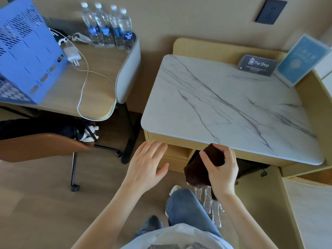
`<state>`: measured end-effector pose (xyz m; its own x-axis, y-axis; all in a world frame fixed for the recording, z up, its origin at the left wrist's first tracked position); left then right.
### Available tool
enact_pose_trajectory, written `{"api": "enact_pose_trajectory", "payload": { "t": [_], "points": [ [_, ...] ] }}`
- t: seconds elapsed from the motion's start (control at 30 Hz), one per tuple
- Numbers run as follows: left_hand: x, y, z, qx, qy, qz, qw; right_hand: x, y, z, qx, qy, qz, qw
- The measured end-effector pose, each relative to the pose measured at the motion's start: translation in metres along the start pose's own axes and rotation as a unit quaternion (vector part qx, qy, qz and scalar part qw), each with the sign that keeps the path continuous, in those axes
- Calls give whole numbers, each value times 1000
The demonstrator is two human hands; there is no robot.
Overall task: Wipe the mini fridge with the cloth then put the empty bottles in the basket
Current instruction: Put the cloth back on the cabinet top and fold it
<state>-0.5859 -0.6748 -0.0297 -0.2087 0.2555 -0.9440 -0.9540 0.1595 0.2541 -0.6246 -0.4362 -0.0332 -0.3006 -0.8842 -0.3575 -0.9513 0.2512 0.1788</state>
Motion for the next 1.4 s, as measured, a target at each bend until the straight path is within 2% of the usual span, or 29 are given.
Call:
{"api": "enact_pose_trajectory", "payload": {
  "t": [0.23,0.37,0.5,0.73,0.9,1.17,1.4],
  "points": [
    [26,73,-31,-21,8,-22,1000,54,87,11,-6,-3,-49,999],
    [17,130,-49,-48,20,2,999,90,155,8,-8,-16,-93,996],
    [19,184,-65,-40,48,13,998,132,214,10,-17,-36,-147,988],
    [56,237,-81,-19,48,-26,998,188,250,56,28,-87,-176,980],
    [76,247,-95,-14,21,-52,998,208,263,72,64,-169,-242,953],
    [79,270,-113,39,-30,-76,996,166,258,84,134,-198,-198,951],
    [77,284,-117,94,-54,-69,992,164,248,54,92,-180,-142,969]
  ]
}}
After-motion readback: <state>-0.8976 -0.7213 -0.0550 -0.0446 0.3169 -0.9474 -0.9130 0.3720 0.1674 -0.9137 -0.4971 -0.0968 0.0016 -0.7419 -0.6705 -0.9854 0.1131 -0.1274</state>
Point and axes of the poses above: each hand's wrist, its own y-axis towards the middle knuckle, its own x-axis out of the palm, z = x × y, the point moved 9 cm from there along y, towards the middle knuckle, and after that the axes turned 2 degrees about z, right-handed, at the moved point
